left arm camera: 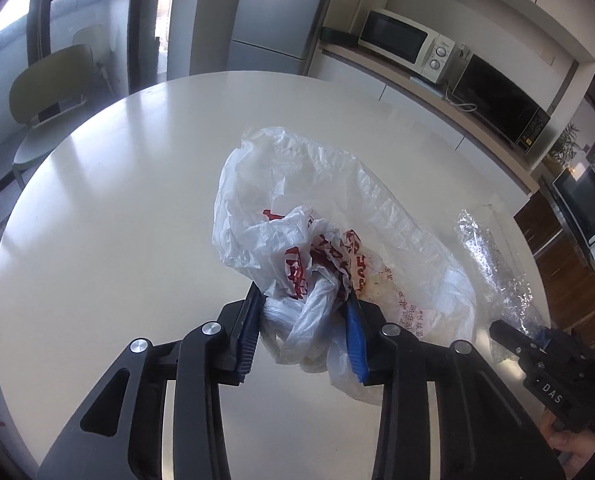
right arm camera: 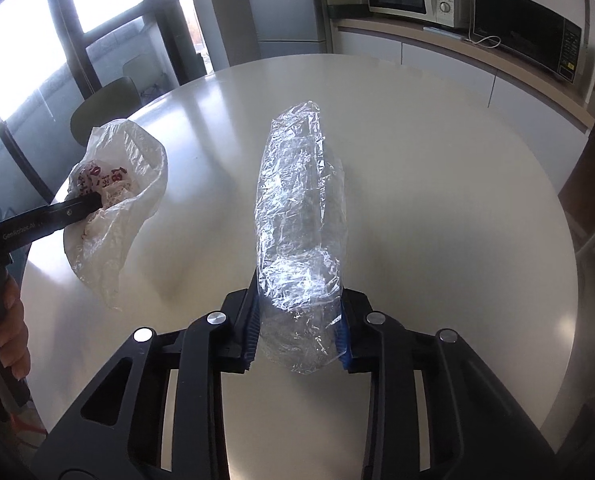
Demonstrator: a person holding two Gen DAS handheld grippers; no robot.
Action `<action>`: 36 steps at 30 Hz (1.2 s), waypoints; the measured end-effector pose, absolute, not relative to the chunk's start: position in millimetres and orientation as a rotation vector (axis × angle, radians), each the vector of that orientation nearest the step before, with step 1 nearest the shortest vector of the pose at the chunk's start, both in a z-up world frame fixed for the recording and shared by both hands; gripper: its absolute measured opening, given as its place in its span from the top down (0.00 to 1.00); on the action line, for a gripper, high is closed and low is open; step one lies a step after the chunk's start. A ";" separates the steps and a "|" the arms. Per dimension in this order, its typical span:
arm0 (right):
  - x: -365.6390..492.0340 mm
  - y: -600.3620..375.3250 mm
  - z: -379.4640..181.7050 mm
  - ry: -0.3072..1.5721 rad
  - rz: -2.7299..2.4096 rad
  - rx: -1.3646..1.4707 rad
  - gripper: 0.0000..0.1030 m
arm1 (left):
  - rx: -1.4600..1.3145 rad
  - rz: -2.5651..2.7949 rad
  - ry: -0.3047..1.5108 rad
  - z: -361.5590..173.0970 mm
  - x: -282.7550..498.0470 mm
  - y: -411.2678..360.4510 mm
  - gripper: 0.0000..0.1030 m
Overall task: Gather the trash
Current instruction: 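Carry the white bag and clear wrapper down over the blue wastebasket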
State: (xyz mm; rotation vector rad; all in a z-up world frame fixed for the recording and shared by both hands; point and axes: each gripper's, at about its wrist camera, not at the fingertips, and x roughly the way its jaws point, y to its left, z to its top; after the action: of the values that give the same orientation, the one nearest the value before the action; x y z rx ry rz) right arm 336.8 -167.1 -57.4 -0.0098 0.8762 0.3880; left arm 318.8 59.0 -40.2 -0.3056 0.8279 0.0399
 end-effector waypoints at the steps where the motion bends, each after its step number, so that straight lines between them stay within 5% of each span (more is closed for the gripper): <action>1: 331.0 -167.4 -55.8 0.871 0.393 -0.003 0.72 | -0.310 0.036 0.818 -37.3 310.9 58.6 0.65; 36: 80.4 -152.8 -57.9 0.747 0.501 -0.103 0.72 | -0.266 -0.036 0.694 -66.7 60.3 67.4 0.65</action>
State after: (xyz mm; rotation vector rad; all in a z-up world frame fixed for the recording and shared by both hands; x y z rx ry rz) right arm 80.4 -152.8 -57.9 -0.1030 0.7472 0.5014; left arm 60.3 67.4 -66.7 -0.2662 0.6941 -0.0356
